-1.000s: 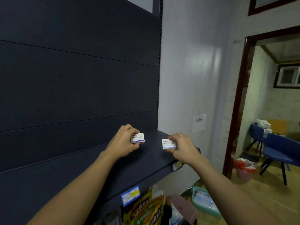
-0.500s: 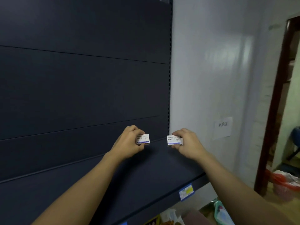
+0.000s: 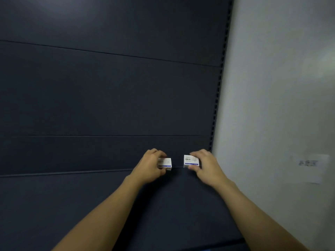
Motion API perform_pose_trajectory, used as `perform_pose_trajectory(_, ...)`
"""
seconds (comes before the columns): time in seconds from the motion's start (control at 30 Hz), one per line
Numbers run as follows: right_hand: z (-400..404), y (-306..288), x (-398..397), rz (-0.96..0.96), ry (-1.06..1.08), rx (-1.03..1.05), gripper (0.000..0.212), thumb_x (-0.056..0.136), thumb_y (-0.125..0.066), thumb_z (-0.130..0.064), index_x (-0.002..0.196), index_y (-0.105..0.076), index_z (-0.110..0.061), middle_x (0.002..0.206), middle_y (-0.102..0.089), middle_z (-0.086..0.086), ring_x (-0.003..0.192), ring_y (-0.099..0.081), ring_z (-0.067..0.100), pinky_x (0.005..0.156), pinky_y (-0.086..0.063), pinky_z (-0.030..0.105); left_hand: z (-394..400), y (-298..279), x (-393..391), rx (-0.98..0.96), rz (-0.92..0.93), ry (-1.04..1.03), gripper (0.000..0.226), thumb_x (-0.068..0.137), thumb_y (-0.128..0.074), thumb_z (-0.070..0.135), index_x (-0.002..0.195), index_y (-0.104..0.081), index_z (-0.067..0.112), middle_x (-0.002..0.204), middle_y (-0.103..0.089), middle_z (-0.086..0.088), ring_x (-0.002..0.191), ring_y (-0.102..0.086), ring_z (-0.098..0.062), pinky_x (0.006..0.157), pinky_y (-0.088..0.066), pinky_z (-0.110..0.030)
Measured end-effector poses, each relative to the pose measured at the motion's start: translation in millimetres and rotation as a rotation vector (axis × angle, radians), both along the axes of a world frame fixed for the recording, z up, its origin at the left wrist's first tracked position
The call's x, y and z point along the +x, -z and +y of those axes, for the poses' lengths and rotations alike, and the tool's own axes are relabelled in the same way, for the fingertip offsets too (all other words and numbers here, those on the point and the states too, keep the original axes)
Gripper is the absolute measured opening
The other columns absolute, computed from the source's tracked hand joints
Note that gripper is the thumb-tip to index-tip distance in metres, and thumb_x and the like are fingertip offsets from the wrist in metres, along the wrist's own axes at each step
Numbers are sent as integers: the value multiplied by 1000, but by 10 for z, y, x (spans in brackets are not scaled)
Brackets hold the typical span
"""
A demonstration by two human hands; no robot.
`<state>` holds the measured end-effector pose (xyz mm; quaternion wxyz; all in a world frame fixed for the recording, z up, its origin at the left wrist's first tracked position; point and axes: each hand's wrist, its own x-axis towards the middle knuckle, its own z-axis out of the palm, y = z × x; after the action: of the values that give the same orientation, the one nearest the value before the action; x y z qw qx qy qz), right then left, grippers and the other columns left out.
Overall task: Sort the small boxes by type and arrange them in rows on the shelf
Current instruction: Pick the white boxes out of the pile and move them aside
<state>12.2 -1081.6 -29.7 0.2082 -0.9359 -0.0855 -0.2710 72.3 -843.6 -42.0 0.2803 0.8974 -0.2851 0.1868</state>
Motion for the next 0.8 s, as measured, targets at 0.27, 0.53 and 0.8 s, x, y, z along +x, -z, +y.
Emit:
perform_pose_trajectory(0.27, 9, 367, 554, 29, -64, 117, 47, 85, -76, -18, 130, -60, -14, 119, -54, -1, 110, -47, 17, 97, -35, 22, -289, 296, 272, -7, 113, -112, 48, 81, -75, 23, 127, -61, 18, 120, -50, 4, 114, -47, -13, 94, -40, -21)
perform_pose_trajectory(0.53, 72, 543, 901, 7, -128, 126, 49, 86, -75, -12, 132, -59, -9, 121, -52, -1, 108, -42, 11, 97, -28, 14, -253, 469, 446, -63, 66, -151, 45, 84, -69, 26, 127, -66, 15, 116, -41, 9, 101, -53, -7, 95, -43, -18)
perform_pose_trajectory(0.8, 11, 649, 1020, 42, -145, 161, 50, 86, -75, -12, 134, -58, -11, 119, -39, -8, 108, -47, 9, 96, -34, 13, -360, 532, 553, -64, -31, -166, 44, 84, -70, 28, 126, -62, 18, 117, -33, 9, 106, -44, -9, 95, -48, -25)
